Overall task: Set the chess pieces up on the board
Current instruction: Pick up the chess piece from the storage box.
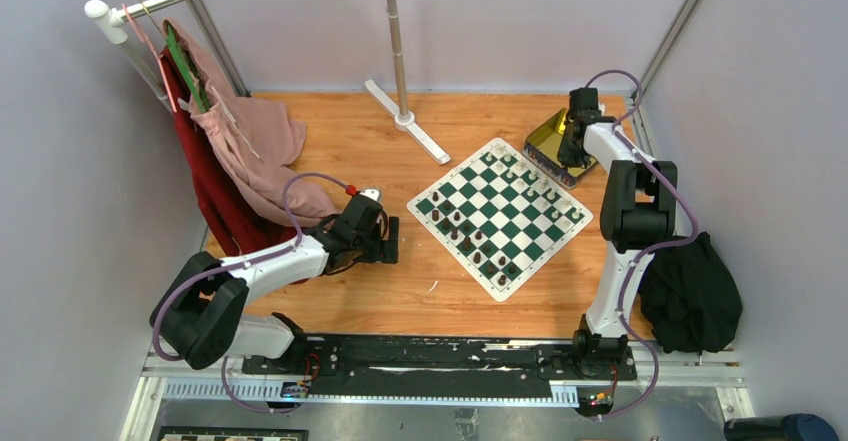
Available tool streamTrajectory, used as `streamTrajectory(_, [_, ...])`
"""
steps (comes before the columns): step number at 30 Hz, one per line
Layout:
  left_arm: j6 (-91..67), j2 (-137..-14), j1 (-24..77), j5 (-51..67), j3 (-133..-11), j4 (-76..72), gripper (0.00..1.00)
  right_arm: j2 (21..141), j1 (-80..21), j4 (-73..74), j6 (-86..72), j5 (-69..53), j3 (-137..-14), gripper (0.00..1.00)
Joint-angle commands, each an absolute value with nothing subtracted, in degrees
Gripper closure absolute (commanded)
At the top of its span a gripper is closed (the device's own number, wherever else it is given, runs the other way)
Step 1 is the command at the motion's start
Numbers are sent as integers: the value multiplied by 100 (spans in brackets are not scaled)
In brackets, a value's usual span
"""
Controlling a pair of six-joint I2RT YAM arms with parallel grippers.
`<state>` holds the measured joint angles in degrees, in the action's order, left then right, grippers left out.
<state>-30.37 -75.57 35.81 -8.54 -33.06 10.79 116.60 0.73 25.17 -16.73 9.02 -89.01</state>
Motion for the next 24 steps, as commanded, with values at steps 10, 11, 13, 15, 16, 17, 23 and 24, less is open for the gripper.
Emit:
streamTrajectory(10, [-2946,-7413,3604,-929,-3226,1266,0,11676,23,2642,-1591,1234,-9365,100])
streamTrajectory(11, [-2938,-7398,3605,-938,-3214,1289,0,11715,33,2631,-1589,1243,-9379,100])
streamTrajectory(13, [-2935,-7351,3604,-957,-3198,1338,0,11791,66,2599,-1576,1250,-9437,100])
streamTrajectory(15, [-2929,-7300,3609,-983,-3185,1381,0,11865,94,2597,-1574,1241,-9516,100])
streamTrajectory(16, [-2929,-7277,3605,-984,-3178,1406,0,11881,110,2593,-1573,1234,-9536,100])
streamTrajectory(17, [-2930,-7266,3604,-996,-3172,1423,0,11894,114,2584,-1567,1217,-9575,100])
streamTrajectory(23, [-2985,-7132,3604,-1037,-3127,1487,0,11843,117,2599,-1495,1144,-9743,100])
streamTrajectory(24, [-3003,-7086,3604,-1041,-3109,1492,0,11816,107,2613,-1498,1135,-9748,100])
